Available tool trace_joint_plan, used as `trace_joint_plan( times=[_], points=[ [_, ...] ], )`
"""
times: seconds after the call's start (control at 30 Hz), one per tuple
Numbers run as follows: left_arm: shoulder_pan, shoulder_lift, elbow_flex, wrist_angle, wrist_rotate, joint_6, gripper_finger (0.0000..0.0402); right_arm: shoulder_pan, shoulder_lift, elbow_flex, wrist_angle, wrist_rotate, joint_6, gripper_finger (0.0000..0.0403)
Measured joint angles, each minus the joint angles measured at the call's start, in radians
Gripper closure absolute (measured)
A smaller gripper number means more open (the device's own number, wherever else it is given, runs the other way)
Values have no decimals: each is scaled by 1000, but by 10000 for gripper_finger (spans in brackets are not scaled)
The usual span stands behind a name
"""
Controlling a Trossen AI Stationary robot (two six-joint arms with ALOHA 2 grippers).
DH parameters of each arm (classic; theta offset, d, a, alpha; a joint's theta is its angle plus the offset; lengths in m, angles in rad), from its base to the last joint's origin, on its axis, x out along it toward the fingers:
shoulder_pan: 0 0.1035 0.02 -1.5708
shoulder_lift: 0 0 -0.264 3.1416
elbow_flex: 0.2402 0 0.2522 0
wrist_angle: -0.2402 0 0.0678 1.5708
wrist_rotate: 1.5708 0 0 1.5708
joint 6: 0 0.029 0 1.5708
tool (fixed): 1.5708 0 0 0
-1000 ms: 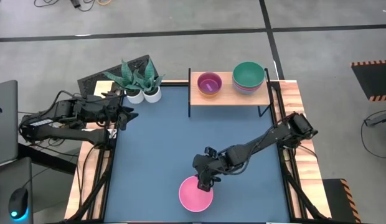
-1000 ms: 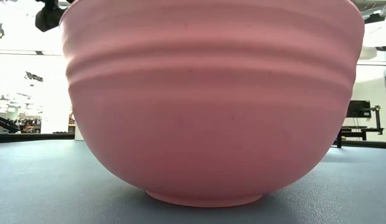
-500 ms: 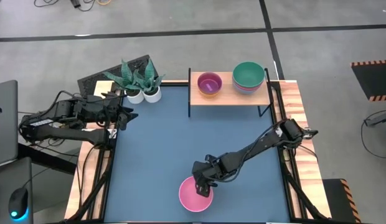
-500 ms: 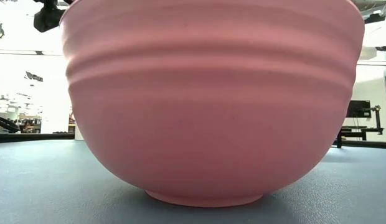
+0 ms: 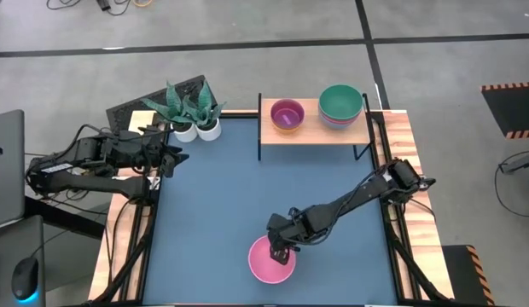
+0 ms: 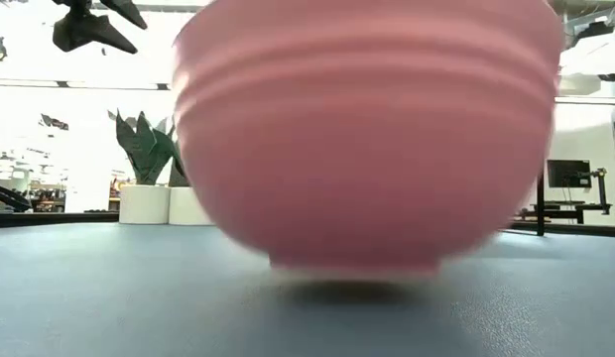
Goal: Place and stack bowls onto a shelf
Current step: Stack the pink bowl on top of the green bowl on the shelf
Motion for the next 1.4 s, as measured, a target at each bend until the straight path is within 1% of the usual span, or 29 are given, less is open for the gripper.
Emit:
trace_joint_plan(
  times=[0.13,0.27,0.47,0.6,0.8,0.9,1.0,1.13,1.27,1.4],
  points=[
    [0,0,0,-1,-4,-14,193,-27,-65,13,-92,16,-6,377],
    [0,0,0,-9,-25,-27,193,-81,-158,29,-176,29,-54,377],
    [0,0,0,-9,-27,-29,193,-192,-355,57,-318,34,-125,377],
    [0,0,0,-14,-49,-26,193,-293,-500,79,-377,75,-161,377],
    [0,0,0,-14,-81,-22,193,-509,-683,123,-421,160,-220,377],
    [0,0,0,-14,-107,-22,193,-631,-750,140,-421,230,-248,377],
    [0,0,0,-13,-132,-46,193,-765,-795,157,-427,262,-267,377],
    [0,0,0,-13,-169,-68,193,-951,-819,160,-478,262,-289,377],
    [0,0,0,-11,-192,-68,193,-1109,-801,159,-553,253,-333,377],
    [0,0,0,-11,-201,-69,193,-1223,-761,159,-526,135,-391,377]
  ],
)
